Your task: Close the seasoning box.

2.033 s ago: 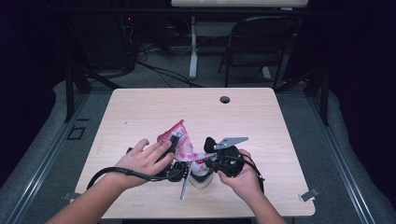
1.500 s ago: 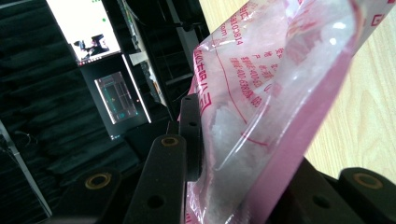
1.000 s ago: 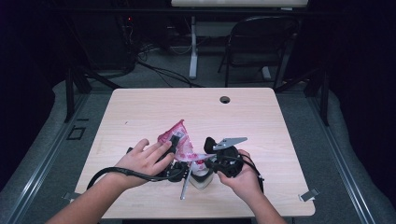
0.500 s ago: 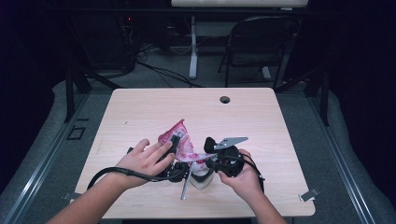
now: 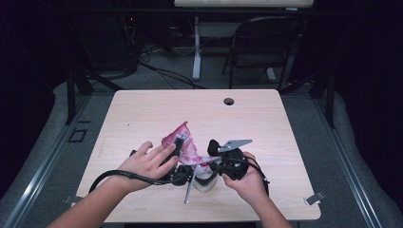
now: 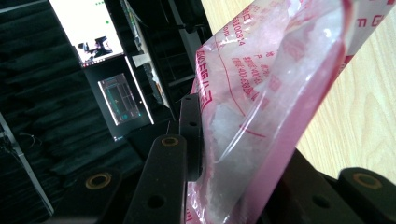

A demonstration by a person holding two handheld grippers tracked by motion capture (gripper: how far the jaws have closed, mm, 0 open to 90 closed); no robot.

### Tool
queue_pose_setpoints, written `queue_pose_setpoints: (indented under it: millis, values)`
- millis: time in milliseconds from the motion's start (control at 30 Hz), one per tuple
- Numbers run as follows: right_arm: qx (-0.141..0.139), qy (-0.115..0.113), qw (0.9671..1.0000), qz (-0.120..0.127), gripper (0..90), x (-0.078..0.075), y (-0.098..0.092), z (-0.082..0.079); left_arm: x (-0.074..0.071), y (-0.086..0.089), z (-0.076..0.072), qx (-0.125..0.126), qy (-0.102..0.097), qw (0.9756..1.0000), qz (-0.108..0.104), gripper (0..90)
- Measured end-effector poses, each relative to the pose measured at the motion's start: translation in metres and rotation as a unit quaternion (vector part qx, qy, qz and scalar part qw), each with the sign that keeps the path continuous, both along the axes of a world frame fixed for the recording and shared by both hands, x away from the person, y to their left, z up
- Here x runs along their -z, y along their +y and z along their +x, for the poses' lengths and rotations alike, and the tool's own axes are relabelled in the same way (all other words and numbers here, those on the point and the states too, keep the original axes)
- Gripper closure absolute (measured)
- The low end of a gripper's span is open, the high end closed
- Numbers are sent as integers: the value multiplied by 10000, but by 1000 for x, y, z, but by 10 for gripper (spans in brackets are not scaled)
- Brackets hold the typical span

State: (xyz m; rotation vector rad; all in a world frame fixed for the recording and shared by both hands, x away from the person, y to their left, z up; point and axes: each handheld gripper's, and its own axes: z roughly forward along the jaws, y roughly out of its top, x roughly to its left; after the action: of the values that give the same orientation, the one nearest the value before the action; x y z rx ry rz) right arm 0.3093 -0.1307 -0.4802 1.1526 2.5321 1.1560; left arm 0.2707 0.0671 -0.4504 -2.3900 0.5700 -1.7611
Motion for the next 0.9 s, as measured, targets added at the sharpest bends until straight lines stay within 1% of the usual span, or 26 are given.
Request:
queue_pose_setpoints:
  millis: [33, 300, 467, 500, 700, 767, 800, 867, 900]
  values:
    - [1, 3, 10000, 0, 900, 0, 0, 0, 0, 0, 0, -12, 22, 10000, 7, 789]
    - [7, -1, 10000, 14, 900, 0, 0, 0, -1, 0, 0, -9, 22, 10000, 4, 788]
    - [9, 4, 10000, 26, 900, 1, 0, 0, -1, 0, -1, 11, 10, 10000, -16, 787]
    - [10, 1, 10000, 29, 900, 1, 0, 0, 0, 0, -1, -2, 33, 10000, -48, 787]
    - [-4, -11, 10000, 43, 900, 1, 0, 1, -2, -1, 0, 9, 16, 10000, 16, 788]
    - [-3, -12, 10000, 44, 900, 1, -1, 1, -1, -1, 0, 0, 41, 10000, -36, 788]
    - [-1, -12, 10000, 48, 900, 1, -1, 1, -2, -1, -1, 20, 1, 10000, 23, 789]
    - [3, 5, 10000, 36, 900, 1, 0, 1, -2, -1, -1, 53, -21, 10000, 16, 789]
    - [-8, -8, 10000, 46, 900, 1, -1, 1, -2, -1, -1, 75, -62, 9999, 24, 789]
